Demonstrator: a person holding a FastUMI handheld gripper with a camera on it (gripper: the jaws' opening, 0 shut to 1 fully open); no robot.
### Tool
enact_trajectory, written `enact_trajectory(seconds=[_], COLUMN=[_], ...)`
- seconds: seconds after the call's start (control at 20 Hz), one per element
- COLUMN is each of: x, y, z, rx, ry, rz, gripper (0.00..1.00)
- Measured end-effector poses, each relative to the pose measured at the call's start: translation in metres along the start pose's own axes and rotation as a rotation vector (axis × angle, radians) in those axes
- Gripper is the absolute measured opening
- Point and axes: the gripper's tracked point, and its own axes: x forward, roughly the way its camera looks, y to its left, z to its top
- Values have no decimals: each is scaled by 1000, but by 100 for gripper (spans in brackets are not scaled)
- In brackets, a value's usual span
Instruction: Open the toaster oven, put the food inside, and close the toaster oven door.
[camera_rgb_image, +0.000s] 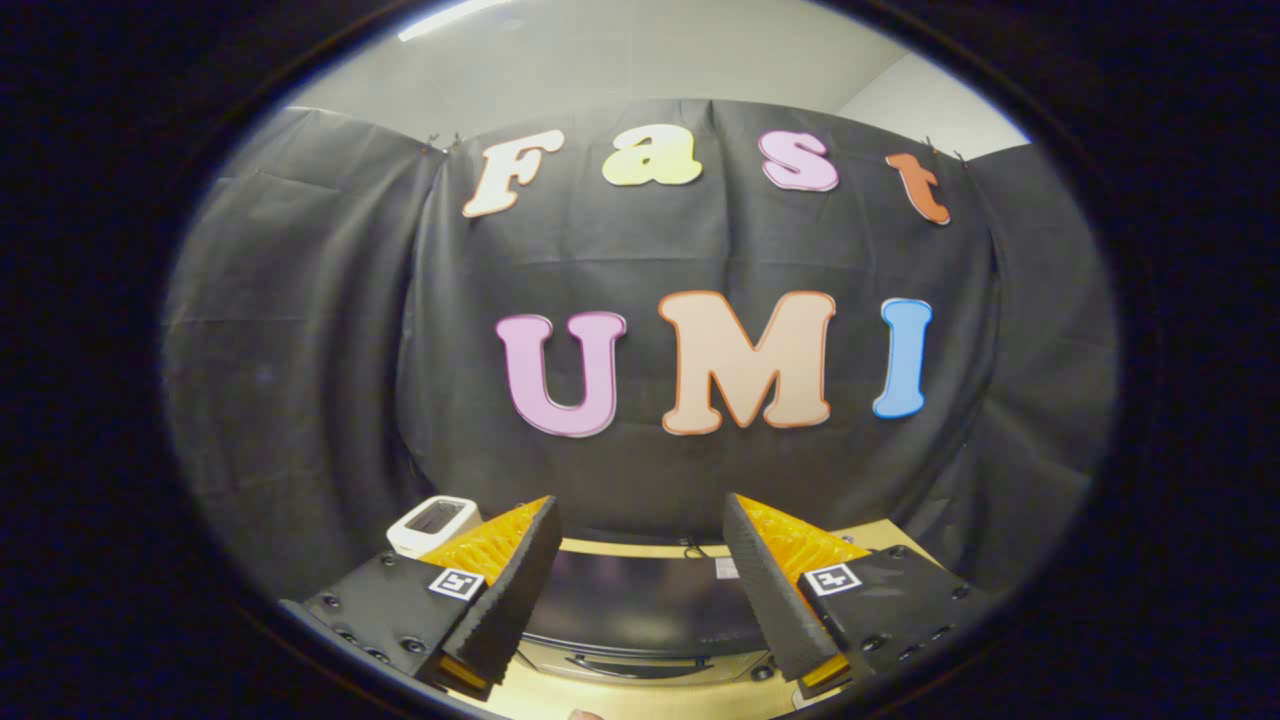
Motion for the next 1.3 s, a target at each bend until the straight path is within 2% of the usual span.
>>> enact_trajectory(seconds=[0.25,0.45,0.7,0.85,0.95,1.15,1.3], x=[17,26,33,35,39,38,32], y=[-8,-2,-1,-4,-5,-7,-4], z=[-76,-134,-189,-210,-211,-213,-214], rx=[-72,-94,-43,-50,-28,64,20], ry=[120,221,327,377,360,351,348], rz=[-68,-61,-77,-91,-100,-108,-80], gripper=[100,100,100,100,100,100,100])
